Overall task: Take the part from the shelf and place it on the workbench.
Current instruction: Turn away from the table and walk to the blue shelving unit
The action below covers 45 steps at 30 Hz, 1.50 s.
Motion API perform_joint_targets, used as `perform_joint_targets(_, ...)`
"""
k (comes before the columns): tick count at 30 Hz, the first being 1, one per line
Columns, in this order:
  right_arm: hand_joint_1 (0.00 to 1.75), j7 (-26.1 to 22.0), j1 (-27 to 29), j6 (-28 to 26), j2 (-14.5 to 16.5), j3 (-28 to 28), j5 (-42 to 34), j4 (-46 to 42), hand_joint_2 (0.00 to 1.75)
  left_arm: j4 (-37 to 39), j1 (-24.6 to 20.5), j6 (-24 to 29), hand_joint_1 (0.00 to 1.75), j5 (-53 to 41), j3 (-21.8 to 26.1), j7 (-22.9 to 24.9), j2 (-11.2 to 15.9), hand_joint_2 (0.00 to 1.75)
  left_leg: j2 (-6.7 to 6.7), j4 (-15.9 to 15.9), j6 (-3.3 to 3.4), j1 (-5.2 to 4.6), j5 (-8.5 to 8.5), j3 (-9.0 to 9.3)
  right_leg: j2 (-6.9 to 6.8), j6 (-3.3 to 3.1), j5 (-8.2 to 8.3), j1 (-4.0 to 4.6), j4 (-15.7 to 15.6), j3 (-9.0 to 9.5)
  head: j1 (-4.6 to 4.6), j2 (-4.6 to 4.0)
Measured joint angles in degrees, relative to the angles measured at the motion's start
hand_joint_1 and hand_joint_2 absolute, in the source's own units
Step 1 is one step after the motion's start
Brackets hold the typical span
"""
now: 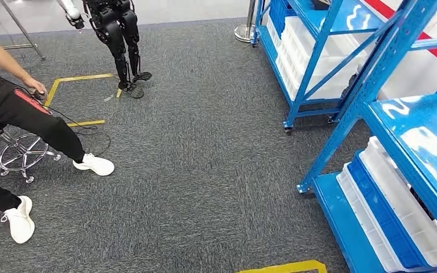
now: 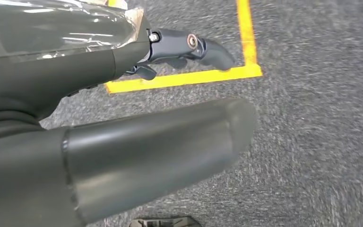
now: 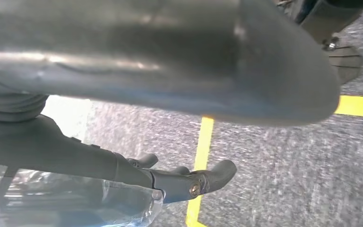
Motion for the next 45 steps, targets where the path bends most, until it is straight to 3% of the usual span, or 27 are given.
perform_joint_targets(1,0.0,0.0,0.0,0.0,0.0,0.0,0.0,0.0,0.0,0.0,-0.1,0.0,0.0,-0.1,0.0,-0.1,0.0,0.0,0.51,-0.1,-0.36,0.13,-0.14,0.28,0.72,-0.55,0.07,0.02,-0.1,-0.04,-0.05,0.0)
perform_joint_targets(3,0.0,0.1,0.0,0.0,0.0,0.0,0.2,0.0,0.0,0.0,-0.3,0.0,0.0,-0.3,0.0,-0.3,-0.1,0.0,-0.81,1.2,-1.02,0.56,-1.37,0.07,1.98,-1.42,0.33,-0.31,-0.2,0.19,-0.14,0.0)
perform_joint_targets(6,0.0,0.3,0.0,0.0,0.0,0.0,0.5,0.0,0.0,0.0,-0.2,0.1,0.0,-0.4,0.0,-0.4,-0.2,0.0,-5.14,10.5,-1.38,0.85,-6.97,-4.05,3.92,-2.45,0.65,-0.43,-0.3,0.37,-0.31,0.0)
perform_joint_targets(7,0.0,0.4,0.0,0.1,0.0,0.0,0.6,0.0,0.0,0.0,-0.1,0.1,0.0,-0.4,0.0,-0.4,-0.3,0.0,-5.68,14.0,-1.36,0.86,-8.34,-5.79,4.65,-2.57,0.67,-0.26,-0.3,0.34,-0.31,0.0)
perform_joint_targets(8,0.0,0.4,0.0,0.1,0.0,0.0,0.7,0.0,0.0,0.0,0.0,0.2,0.0,-0.4,0.0,-0.4,-0.3,0.0,-5.89,16.0,-1.3,0.86,-8.6,-6.94,5.45,-2.61,0.69,-0.13,-0.3,0.36,-0.32,0.0)
perform_joint_targets(9,0.0,0.5,0.1,0.2,0.0,0.0,0.7,0.0,0.0,0.0,0.0,0.2,0.0,-0.4,0.0,-0.4,-0.3,0.0,-6.03,15.9,-1.18,0.86,-7.65,-7.17,6.27,-2.64,0.71,-0.05,-0.3,0.43,-0.32,0.0)
perform_joint_targets(10,0.0,0.5,0.1,0.3,0.0,0.0,0.7,0.0,0.0,0.0,0.0,0.2,0.0,-0.3,0.0,-0.4,-0.3,0.0,-6.24,13.7,-1.02,0.88,-5.72,-6.43,7.1,-2.66,0.72,-0.02,-0.3,0.53,-0.32,0.0)
perform_joint_targets(12,0.0,0.5,0.0,0.3,0.0,0.0,0.7,0.0,0.0,0.0,0.0,0.3,0.0,-0.3,0.0,-0.4,-0.2,0.0,-8.34,6.3,-0.7,1.05,-1.36,-3.41,8.64,-2.56,0.69,0.12,-0.2,0.62,-0.31,0.0)
perform_joint_targets(13,0.0,0.5,-0.1,0.3,0.0,0.0,0.7,0.0,0.0,0.0,-0.1,0.3,0.0,-0.3,0.0,-0.4,-0.2,0.0,-9.39,3.4,-0.59,1.11,-0.11,-2.25,9.31,-2.38,0.69,0.22,-0.1,0.53,-0.28,0.0)
perform_joint_targets(15,0.0,0.5,-0.1,0.3,0.0,0.0,0.7,0.0,0.0,0.0,-0.1,0.3,0.0,-0.4,0.0,-0.4,-0.1,0.0,-10.39,1.2,-0.37,1.01,0.35,-1.45,10.28,-1.85,0.77,0.39,-0.1,0.11,-0.24,0.0)
perform_joint_targets(17,0.0,0.5,0.1,0.3,0.0,0.0,0.7,0.0,0.0,0.0,-0.2,0.4,0.0,-0.4,0.0,-0.4,-0.2,0.0,-9.49,1.0,0.15,0.67,0.47,-1.41,11.12,-1.16,1.0,0.24,-0.3,-0.39,-0.25,0.0)
perform_joint_targets(19,0.0,0.6,0.2,0.3,0.0,0.0,0.7,0.0,0.0,0.0,-0.3,0.4,0.0,-0.3,0.0,-0.4,-0.3,0.0,-8.31,0.2,1.09,0.61,0.96,-1.14,9.81,-0.72,0.59,0.19,0.5,-1.06,-0.21,0.0)
perform_joint_targets(20,0.0,0.6,0.2,0.3,0.0,0.0,0.7,0.0,0.0,0.0,-0.3,0.4,0.0,-0.3,0.0,-0.4,-0.3,0.0,-7.58,-0.2,1.53,0.64,1.2,-1.0,8.35,-0.74,-0.37,0.22,2.3,-2.05,-0.15,0.0)
perform_joint_targets(22,0.0,0.4,0.1,0.3,0.0,0.0,0.7,0.0,0.0,0.0,-0.2,0.4,0.0,-0.3,0.0,-0.3,-0.2,0.0,-5.99,-0.5,2.0,0.52,1.36,-0.94,5.53,-1.07,-3.59,0.19,9.1,-5.45,-0.02,0.0)
perform_joint_targets(24,0.0,0.3,0.0,0.3,0.0,0.0,0.7,0.0,0.0,0.0,-0.1,0.5,0.0,-0.2,0.0,-0.1,-0.2,0.0,-4.37,-0.5,2.05,0.4,1.33,-1.04,4.97,-0.83,-5.74,0.04,15.2,-8.46,-0.01,0.0)
perform_joint_targets(25,0.0,0.2,0.1,0.3,0.0,0.0,0.7,0.0,0.0,0.0,-0.1,0.5,0.0,-0.1,0.0,-0.1,-0.2,0.0,-3.67,-0.5,2.02,0.38,1.3,-1.06,4.85,-0.41,-5.57,-0.01,15.5,-8.49,0.0,0.0)
perform_joint_targets(27,0.0,0.2,0.2,0.3,0.0,0.0,0.8,0.0,0.0,0.0,-0.1,0.6,0.0,0.1,0.0,-0.2,-0.3,0.0,-2.39,-0.4,1.84,0.39,1.19,-0.96,3.87,0.61,-3.18,-0.1,9.5,-5.12,0.02,0.0)
perform_joint_targets(29,0.0,0.3,0.1,0.3,0.0,0.0,0.9,0.0,0.0,0.0,-0.1,0.7,0.0,0.2,0.0,-0.4,-0.4,0.0,-1.29,-0.3,1.34,0.13,0.85,-0.68,1.13,0.72,-0.72,0.06,1.9,-0.97,0.01,0.0)
perform_joint_targets(31,0.0,0.4,0.0,0.3,0.0,0.0,0.7,0.0,0.0,0.0,-0.1,0.8,0.0,0.2,0.1,-0.4,-0.4,0.0,-0.22,-0.3,0.64,-0.09,0.46,-0.21,-0.1,-0.13,0.17,0.4,-0.8,0.32,-0.11,0.0)
perform_joint_targets(33,0.0,0.6,0.0,0.3,0.0,0.0,0.6,0.0,0.0,0.0,-0.2,0.8,0.0,0.1,0.1,-0.3,-0.4,0.0,0.61,-0.3,-0.09,0.16,0.15,0.28,1.22,-1.06,0.44,0.33,-0.9,0.33,-0.21,0.0)
perform_joint_targets(35,0.0,0.6,0.0,0.3,0.0,0.0,0.5,0.0,0.0,0.0,-0.2,0.8,0.0,-0.1,0.1,-0.1,-0.5,0.0,-1.21,1.6,-0.72,0.52,-1.49,-0.18,2.49,-1.94,0.78,-0.16,-1.2,0.72,-0.3,0.0)
perform_joint_targets(37,0.0,0.7,0.0,0.3,0.0,0.0,0.5,0.0,0.0,0.0,-0.1,0.7,0.0,-0.3,0.1,0.0,-0.5,0.0,-4.48,8.1,-1.06,0.71,-5.39,-3.04,3.79,-2.61,1.07,-0.36,-1.3,0.87,-0.41,0.0)
perform_joint_targets(39,0.0,0.7,0.0,0.3,-0.1,0.0,0.6,0.0,0.0,0.1,0.2,0.7,0.0,-0.4,0.1,0.1,-0.5,0.0,-5.86,15.3,-1.22,0.75,-8.25,-6.67,5.29,-2.87,1.17,-0.24,-1.3,0.78,-0.43,0.0)
perform_joint_targets(40,0.0,0.7,0.0,0.3,-0.1,0.0,0.6,0.0,0.0,0.1,0.2,0.7,0.0,-0.4,0.1,0.2,-0.5,0.0,-6.03,16.5,-1.26,0.78,-8.05,-7.54,6.07,-2.88,1.17,-0.2,-1.3,0.8,-0.44,0.0)
perform_joint_targets(41,0.0,0.7,0.1,0.3,-0.1,0.0,0.7,0.0,0.0,0.1,0.2,0.7,0.0,-0.4,0.1,0.2,-0.5,0.0,-6.16,15.5,-1.24,0.86,-6.64,-7.34,6.86,-2.87,1.17,-0.19,-1.3,0.9,-0.44,0.0)
perform_joint_targets(43,0.0,0.7,0.1,0.4,-0.1,0.0,0.8,0.0,0.0,0.1,0.2,0.7,0.0,-0.3,0.2,0.2,-0.5,0.0,-7.59,8.7,-1.12,1.19,-2.08,-4.56,8.4,-2.82,1.17,-0.21,-1.2,1.07,-0.44,0.0)
perform_joint_targets(45,0.0,0.8,-0.1,0.4,0.0,0.0,1.0,0.0,0.0,0.1,0.3,0.7,0.0,-0.3,0.2,0.2,-0.5,0.0,-9.74,2.2,-0.92,1.43,0.72,-1.98,9.86,-2.4,1.04,0.07,-0.8,0.79,-0.4,0.0)
